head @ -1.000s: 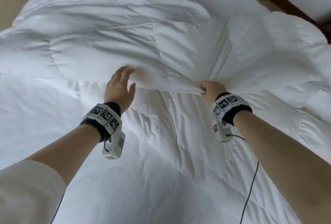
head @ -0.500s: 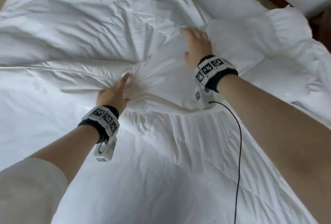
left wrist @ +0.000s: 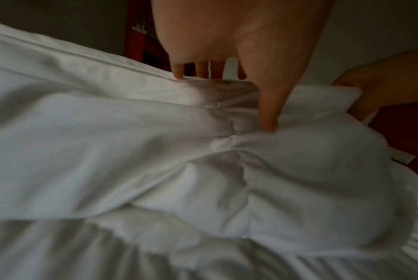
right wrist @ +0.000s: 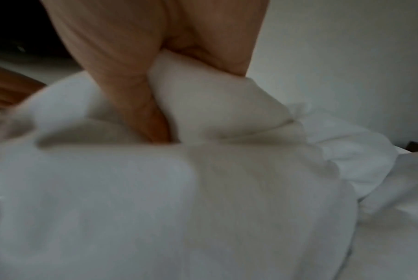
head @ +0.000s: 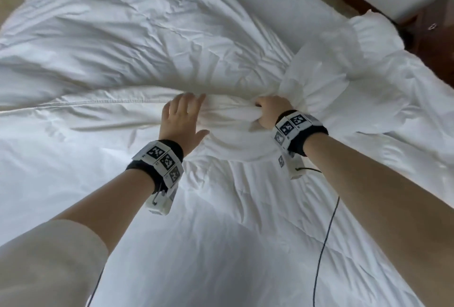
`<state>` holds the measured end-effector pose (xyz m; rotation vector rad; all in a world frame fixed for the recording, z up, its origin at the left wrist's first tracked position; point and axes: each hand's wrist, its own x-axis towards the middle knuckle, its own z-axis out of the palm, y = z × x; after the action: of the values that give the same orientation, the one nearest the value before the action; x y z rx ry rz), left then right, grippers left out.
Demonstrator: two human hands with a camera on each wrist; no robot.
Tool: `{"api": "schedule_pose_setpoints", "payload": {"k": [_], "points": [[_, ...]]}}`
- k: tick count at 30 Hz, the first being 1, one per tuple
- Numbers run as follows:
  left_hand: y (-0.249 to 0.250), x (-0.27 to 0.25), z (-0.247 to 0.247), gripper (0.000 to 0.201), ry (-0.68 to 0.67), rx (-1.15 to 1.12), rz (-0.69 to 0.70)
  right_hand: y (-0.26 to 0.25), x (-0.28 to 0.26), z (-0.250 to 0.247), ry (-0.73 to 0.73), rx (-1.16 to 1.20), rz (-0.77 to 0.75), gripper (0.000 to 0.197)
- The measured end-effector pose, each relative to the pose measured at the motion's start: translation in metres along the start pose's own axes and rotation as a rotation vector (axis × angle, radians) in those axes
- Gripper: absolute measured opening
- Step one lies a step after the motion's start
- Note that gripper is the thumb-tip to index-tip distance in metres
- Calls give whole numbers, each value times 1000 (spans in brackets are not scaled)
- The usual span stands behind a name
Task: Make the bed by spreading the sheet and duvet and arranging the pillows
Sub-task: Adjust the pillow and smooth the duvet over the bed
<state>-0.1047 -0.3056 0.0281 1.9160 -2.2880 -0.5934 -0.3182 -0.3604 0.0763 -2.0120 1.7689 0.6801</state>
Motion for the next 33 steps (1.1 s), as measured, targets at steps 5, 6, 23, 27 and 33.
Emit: {"api": "schedule_pose_setpoints", "payload": {"k": [5,6,23,27,33], "points": [[61,5,1,62,-186,196,261,19,-73,33,-110,83,-82,45],[67,-1,2,52,-236,220,323,27,-82,38,-150,21,-97,53],[86,-43,-15,34,-232,-3,301,198,-170,29,-136,-488,555,25],[133,-44,6,40,-406,213,295,218,-242,99,-266,-123,688,28],[165,-73,54,54,-835,277,325,178,-290,220,-482,252,481,52]]}}
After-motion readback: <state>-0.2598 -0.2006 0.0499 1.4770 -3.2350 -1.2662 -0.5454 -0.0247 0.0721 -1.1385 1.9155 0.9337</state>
